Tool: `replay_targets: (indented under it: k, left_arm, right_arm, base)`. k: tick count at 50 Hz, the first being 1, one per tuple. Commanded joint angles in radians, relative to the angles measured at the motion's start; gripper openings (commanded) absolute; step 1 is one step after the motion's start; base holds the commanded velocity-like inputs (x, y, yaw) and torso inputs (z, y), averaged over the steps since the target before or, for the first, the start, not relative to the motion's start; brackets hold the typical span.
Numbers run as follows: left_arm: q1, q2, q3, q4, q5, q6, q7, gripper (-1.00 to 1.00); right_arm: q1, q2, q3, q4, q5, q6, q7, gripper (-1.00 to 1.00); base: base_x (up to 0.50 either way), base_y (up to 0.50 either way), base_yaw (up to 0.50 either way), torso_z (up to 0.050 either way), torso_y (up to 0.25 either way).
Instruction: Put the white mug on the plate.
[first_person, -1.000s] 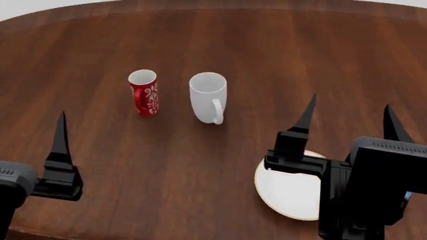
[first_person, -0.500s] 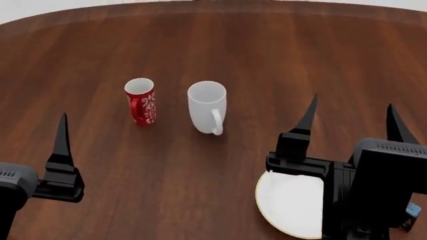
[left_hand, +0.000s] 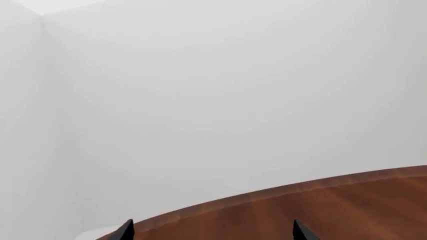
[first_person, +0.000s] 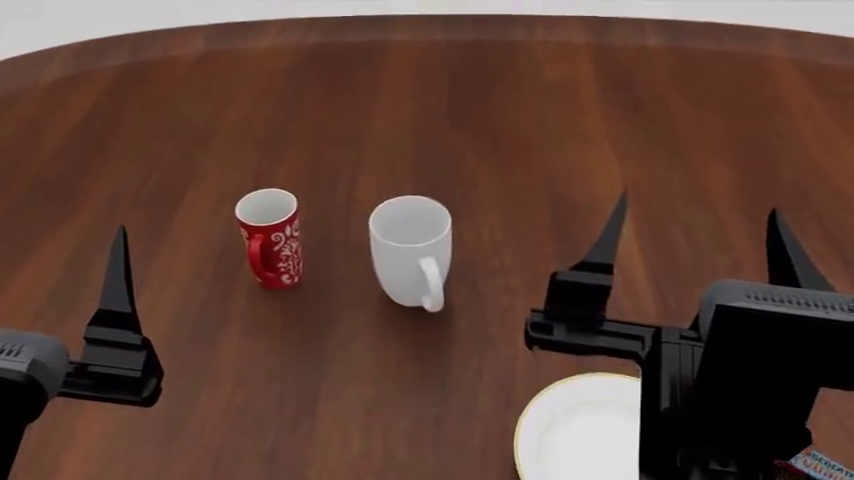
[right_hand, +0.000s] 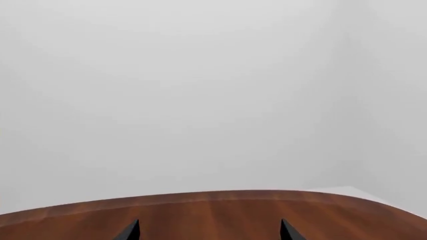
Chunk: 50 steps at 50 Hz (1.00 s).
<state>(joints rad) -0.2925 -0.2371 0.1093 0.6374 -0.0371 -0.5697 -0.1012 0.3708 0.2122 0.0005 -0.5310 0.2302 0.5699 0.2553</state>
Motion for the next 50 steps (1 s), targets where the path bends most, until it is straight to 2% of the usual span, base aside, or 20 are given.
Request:
replay_targets:
  k: [1, 38, 50]
  left_arm:
    - [0.004, -0.005, 0.000, 0.002, -0.007, 0.003, -0.006, 1.00]
    - [0.010, -0.020, 0.006, -0.002, -0.023, 0.018, -0.022, 1.00]
    - [0.024, -0.023, -0.015, -0.002, -0.055, 0.061, -0.015, 1.00]
  right_arm:
    - [-0.003, 0.005, -0.009, 0.000, 0.003, -0.001, 0.004, 1.00]
    - [-0.015, 0.022, -0.026, 0.000, 0.020, -0.007, 0.014, 1.00]
    - [-0.009, 0.028, -0.037, -0.017, 0.027, 0.006, 0.019, 1.00]
  base:
    - [0.22, 0.00, 0.00, 0.000, 0.000]
    - [0.20, 0.00, 0.00, 0.000, 0.000]
    - [0.00, 0.00, 0.00, 0.000, 0.001]
